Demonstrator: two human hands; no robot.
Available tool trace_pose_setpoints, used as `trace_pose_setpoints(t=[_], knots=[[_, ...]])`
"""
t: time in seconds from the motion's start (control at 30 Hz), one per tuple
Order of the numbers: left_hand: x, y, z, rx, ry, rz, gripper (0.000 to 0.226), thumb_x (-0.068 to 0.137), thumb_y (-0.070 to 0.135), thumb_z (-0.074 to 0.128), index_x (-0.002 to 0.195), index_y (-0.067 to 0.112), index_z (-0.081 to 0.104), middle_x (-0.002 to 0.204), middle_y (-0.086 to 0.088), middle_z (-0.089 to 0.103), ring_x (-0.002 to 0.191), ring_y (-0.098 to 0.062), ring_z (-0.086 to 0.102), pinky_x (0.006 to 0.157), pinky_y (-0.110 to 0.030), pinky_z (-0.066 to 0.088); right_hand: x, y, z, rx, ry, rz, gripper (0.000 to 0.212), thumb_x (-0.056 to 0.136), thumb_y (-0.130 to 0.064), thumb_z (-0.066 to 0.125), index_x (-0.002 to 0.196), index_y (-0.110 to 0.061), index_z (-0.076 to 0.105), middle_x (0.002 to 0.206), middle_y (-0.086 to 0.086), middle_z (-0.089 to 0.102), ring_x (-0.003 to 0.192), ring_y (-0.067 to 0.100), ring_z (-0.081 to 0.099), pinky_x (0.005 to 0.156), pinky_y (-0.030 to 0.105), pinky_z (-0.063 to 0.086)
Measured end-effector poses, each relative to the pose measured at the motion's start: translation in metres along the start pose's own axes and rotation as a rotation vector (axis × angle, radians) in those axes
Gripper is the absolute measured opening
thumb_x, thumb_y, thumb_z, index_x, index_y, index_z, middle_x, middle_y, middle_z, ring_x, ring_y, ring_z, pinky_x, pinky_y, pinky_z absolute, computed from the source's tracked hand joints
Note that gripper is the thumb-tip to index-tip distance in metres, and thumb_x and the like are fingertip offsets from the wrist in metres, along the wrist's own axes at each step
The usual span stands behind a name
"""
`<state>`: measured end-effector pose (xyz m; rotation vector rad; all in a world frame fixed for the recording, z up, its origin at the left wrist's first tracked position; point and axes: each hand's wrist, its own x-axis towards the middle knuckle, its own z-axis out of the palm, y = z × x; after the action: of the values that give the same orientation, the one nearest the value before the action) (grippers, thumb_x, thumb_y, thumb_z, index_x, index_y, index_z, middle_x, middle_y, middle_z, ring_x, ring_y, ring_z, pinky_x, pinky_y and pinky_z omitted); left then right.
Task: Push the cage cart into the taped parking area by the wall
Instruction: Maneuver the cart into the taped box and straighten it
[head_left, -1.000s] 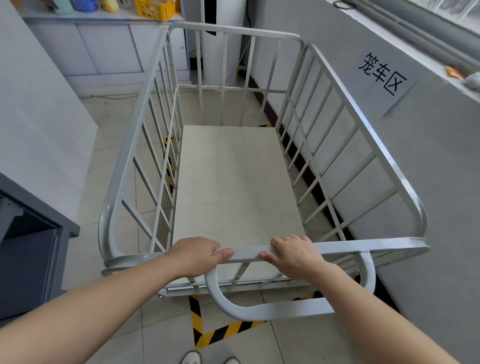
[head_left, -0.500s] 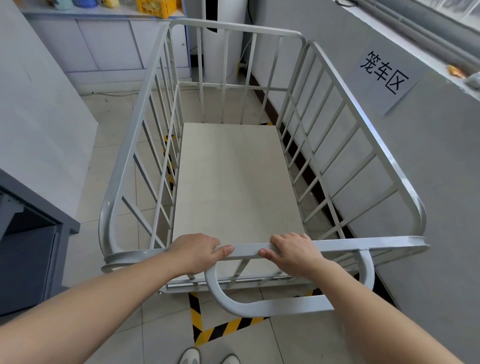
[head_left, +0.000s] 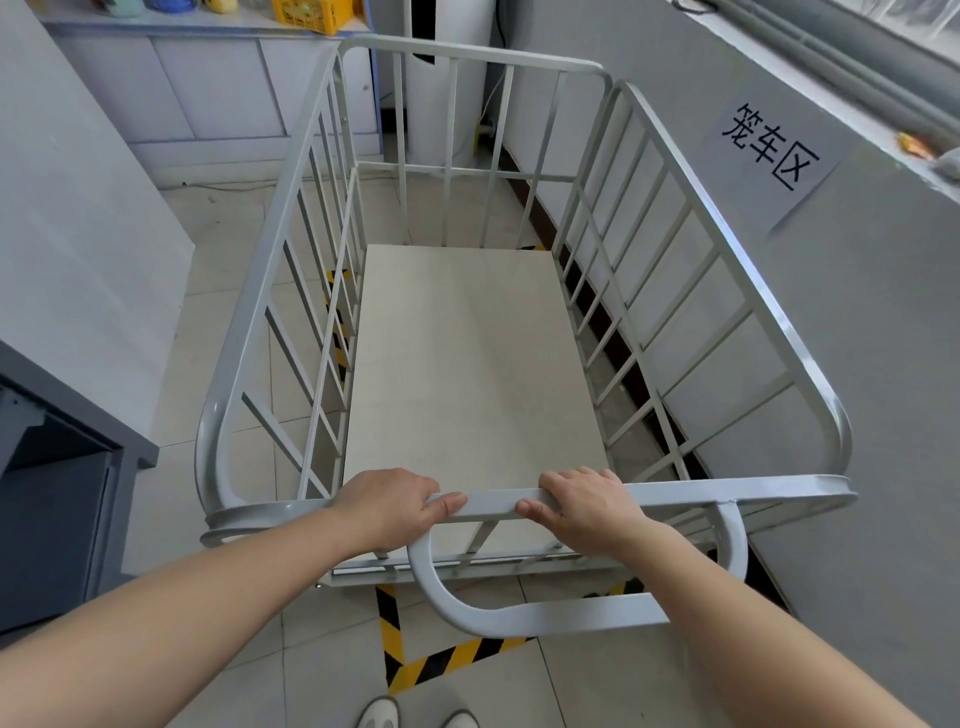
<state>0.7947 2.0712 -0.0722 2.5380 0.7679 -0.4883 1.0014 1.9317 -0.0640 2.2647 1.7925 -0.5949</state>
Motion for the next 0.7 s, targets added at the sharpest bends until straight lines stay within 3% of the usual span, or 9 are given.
trace_pose_setpoints(t=[0.3, 0.47, 0.6, 0.7], knots=[[0.003, -0.002, -0.005, -0.017, -0.027, 0.002, 0.057, 0.092, 0.067, 0.019, 0.073, 0.023, 0.049, 0.071, 0.004, 0.052, 0.071, -0.019, 0.054, 0.059, -0.032, 0.035, 0.004, 0.0, -0.005, 0.004, -0.033, 0.007, 0.059, 0.085, -0.072, 0.015, 0.089, -0.022, 0.045, 0.089, -0.001, 0.057, 0.082, 0.021, 0.047, 0.074, 0.035, 0.032], [0.001, -0.001, -0.007, -0.041, -0.049, -0.015, 0.053, 0.093, 0.066, 0.019, 0.07, 0.026, 0.045, 0.071, 0.005, 0.052, 0.071, -0.017, 0.053, 0.058, -0.031, 0.034, -0.004, -0.006, -0.007, 0.004, -0.048, 0.064, 0.053, 0.089, -0.069, 0.019, 0.091, -0.022, 0.045, 0.099, 0.002, 0.059, 0.094, 0.024, 0.05, 0.082, 0.037, 0.035], [0.002, 0.0, -0.006, -0.055, -0.075, -0.041, 0.053, 0.093, 0.066, 0.02, 0.074, 0.025, 0.047, 0.072, 0.006, 0.05, 0.074, -0.018, 0.052, 0.059, -0.031, 0.034, -0.009, -0.012, -0.004, 0.035, 0.027, 0.127, 0.061, 0.09, -0.068, 0.023, 0.113, -0.019, 0.052, 0.111, 0.004, 0.058, 0.104, 0.024, 0.048, 0.088, 0.036, 0.037], [0.003, 0.002, -0.008, -0.033, -0.096, -0.077, 0.055, 0.093, 0.066, 0.02, 0.083, 0.022, 0.051, 0.075, 0.005, 0.05, 0.081, -0.02, 0.052, 0.065, -0.032, 0.037, -0.016, -0.014, -0.001, 0.125, 0.144, 0.125, 0.058, 0.092, -0.059, 0.037, 0.132, -0.018, 0.045, 0.127, 0.004, 0.053, 0.119, 0.024, 0.043, 0.1, 0.035, 0.037]])
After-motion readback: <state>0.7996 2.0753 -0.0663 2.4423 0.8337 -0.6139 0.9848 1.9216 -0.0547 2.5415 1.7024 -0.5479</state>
